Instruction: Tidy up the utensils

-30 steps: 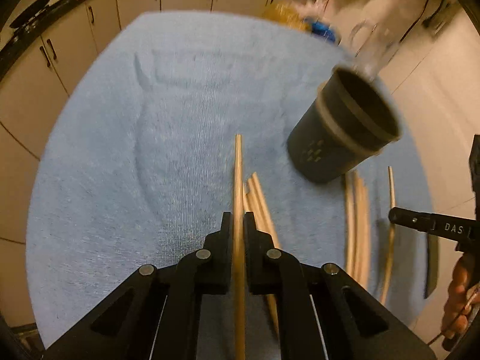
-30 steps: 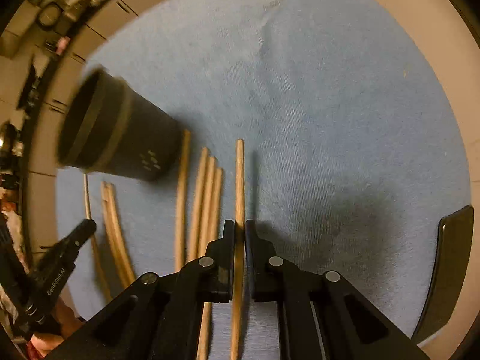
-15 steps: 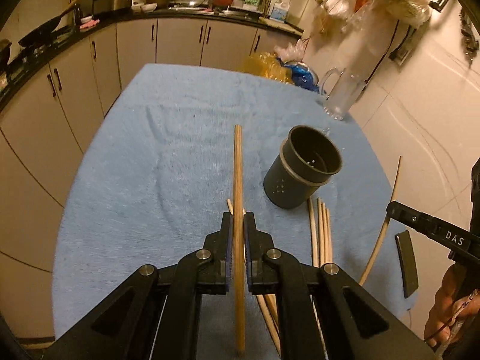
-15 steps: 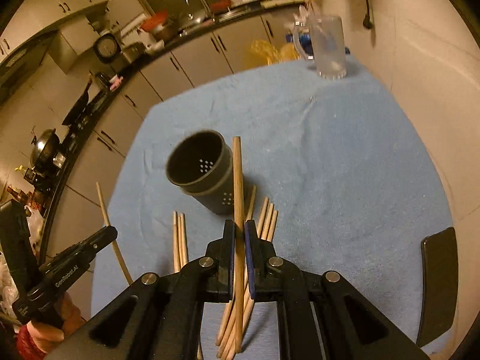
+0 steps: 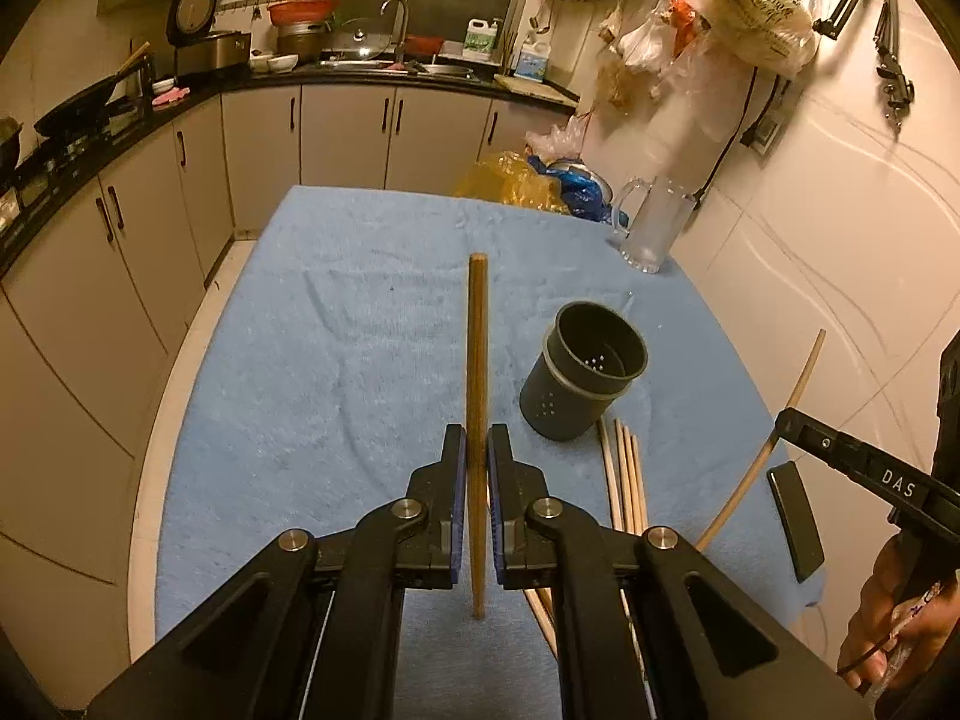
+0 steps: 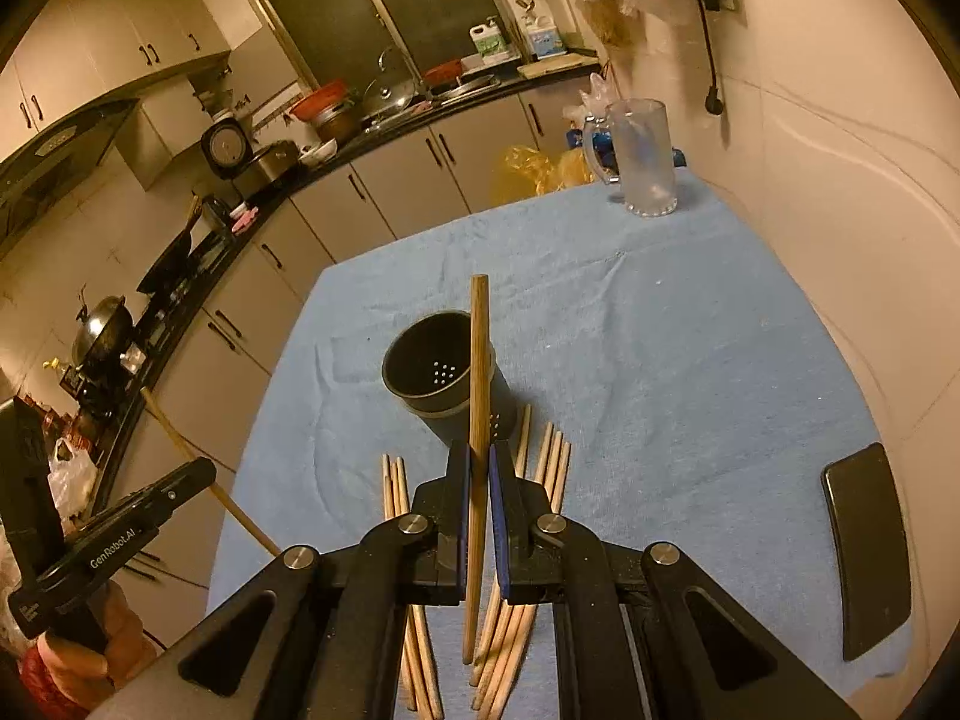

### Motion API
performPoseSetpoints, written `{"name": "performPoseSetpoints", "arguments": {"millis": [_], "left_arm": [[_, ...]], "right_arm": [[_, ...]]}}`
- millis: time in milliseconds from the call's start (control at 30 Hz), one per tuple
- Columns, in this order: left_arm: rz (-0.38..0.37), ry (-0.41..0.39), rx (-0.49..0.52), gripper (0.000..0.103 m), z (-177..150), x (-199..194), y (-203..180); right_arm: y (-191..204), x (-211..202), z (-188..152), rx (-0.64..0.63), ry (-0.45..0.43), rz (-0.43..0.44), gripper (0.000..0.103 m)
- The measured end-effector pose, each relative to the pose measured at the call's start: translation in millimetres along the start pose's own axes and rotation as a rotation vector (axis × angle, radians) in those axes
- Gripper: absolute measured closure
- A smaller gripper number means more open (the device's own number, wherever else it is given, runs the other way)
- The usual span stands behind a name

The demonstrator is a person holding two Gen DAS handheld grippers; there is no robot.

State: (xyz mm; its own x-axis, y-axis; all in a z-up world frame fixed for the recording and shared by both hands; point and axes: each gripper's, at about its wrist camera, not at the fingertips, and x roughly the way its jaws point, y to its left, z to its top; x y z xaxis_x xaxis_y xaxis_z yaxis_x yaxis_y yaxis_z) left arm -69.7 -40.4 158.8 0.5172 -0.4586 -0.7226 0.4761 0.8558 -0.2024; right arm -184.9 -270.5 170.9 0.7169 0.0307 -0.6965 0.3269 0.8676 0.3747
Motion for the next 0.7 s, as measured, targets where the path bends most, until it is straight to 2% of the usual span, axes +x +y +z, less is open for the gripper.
{"name": "performPoseSetpoints", "arguments": {"millis": [367, 700], "left_arm": [[-0.011, -0.038, 0.026, 0.097, 14.9, -14.9, -6.1], [-0.085, -0.068, 0.017, 0.097, 68.8, -32.1, -20.5]], "right_arm": [[-2.9, -29.6, 9.9, 0.026, -0.066, 0.004, 0.097], [-5.2, -43.2, 63.3, 0.055, -0.119, 0.060, 0.097]]}}
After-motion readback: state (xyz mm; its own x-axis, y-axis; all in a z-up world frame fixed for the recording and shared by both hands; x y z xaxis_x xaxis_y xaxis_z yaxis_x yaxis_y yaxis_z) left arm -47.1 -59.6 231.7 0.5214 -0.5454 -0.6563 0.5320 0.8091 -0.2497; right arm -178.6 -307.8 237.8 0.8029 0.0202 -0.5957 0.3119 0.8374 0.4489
